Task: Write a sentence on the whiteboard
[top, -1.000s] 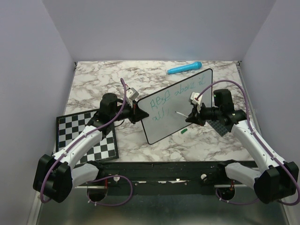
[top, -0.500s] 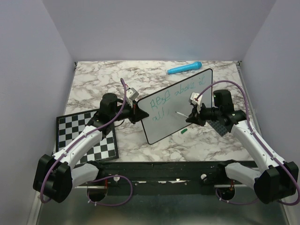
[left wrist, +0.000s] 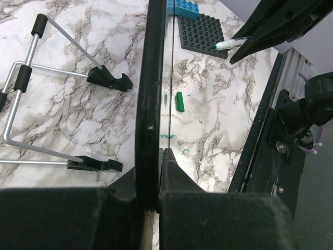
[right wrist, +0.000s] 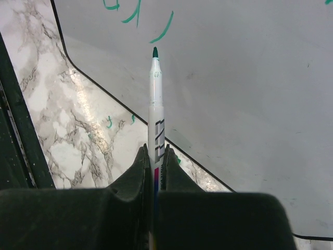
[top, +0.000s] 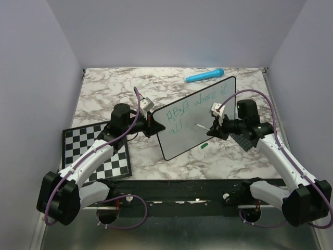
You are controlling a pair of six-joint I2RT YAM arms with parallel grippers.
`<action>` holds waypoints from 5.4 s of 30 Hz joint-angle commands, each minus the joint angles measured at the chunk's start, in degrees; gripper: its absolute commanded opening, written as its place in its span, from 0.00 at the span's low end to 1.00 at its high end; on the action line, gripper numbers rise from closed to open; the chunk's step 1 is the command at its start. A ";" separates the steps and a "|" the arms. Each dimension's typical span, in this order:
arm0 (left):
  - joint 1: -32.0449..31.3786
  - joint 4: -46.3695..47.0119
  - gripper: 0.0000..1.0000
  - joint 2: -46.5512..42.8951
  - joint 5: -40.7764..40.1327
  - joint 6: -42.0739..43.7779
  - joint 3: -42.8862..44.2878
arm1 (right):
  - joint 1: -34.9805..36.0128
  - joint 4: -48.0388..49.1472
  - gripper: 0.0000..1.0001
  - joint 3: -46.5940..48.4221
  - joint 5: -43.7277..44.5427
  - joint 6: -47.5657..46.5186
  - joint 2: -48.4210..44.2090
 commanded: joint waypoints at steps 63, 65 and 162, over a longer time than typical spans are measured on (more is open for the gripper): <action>-0.18 -6.85 0.00 0.04 -5.82 4.42 -1.23 | 0.22 -1.76 0.01 3.13 -0.20 -1.72 1.04; -0.18 -6.76 0.00 0.04 -5.91 4.42 -1.32 | 0.22 -1.67 0.01 3.13 -0.82 -1.54 1.04; -0.36 -6.76 0.00 -0.05 -5.56 4.51 -1.41 | 2.77 5.10 0.01 1.02 9.29 1.36 1.66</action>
